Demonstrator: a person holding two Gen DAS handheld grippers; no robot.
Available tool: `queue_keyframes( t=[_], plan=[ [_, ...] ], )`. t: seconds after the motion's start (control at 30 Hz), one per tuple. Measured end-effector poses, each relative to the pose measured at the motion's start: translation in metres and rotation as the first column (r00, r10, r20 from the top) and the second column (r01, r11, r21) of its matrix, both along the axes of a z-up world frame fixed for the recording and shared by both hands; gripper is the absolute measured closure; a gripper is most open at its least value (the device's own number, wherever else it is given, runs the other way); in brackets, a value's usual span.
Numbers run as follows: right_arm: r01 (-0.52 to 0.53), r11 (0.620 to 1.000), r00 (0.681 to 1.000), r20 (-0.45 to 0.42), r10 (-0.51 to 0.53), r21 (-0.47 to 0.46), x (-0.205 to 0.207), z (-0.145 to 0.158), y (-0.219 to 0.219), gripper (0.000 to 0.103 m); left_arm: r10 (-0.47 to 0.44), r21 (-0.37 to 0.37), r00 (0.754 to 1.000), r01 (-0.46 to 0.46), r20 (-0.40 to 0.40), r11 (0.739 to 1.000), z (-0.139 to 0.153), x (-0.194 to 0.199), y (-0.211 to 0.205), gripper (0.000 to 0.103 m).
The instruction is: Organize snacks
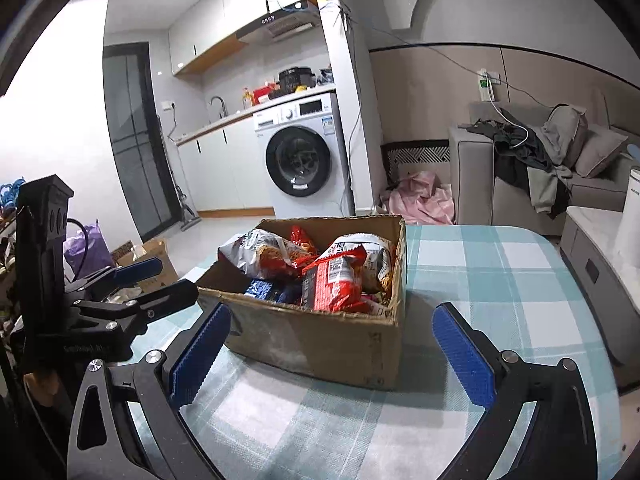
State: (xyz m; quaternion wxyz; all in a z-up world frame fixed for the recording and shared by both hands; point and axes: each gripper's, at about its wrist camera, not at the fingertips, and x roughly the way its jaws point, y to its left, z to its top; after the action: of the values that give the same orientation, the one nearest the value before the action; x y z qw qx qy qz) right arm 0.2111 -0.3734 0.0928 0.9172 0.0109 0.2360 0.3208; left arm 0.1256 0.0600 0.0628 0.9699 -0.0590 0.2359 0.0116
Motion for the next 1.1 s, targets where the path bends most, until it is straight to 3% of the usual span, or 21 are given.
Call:
queue_keyframes(
  t=[0.37, 0.73, 1.1],
  plan=[
    [0.006, 1.000, 0.999, 0.051, -0.008, 0.029, -0.016, -0.017, -0.005, 0.000, 0.041, 0.012, 0.999, -0.041, 0.029, 0.999, -0.027, -0.017, -0.001, 0.001],
    [0.023, 0.999, 0.995, 0.100, -0.026, 0.029, -0.025, -0.023, -0.008, 0.000, 0.018, 0.044, 0.998, -0.021, 0.065, 0.999, -0.037, -0.019, -0.010, 0.001],
    [0.033, 0.999, 0.992, 0.118, -0.037, 0.040, -0.027, -0.024, -0.010, 0.000, 0.028, 0.012, 0.997, -0.029, 0.065, 1.000, -0.042, -0.019, -0.004, 0.001]
  ],
)
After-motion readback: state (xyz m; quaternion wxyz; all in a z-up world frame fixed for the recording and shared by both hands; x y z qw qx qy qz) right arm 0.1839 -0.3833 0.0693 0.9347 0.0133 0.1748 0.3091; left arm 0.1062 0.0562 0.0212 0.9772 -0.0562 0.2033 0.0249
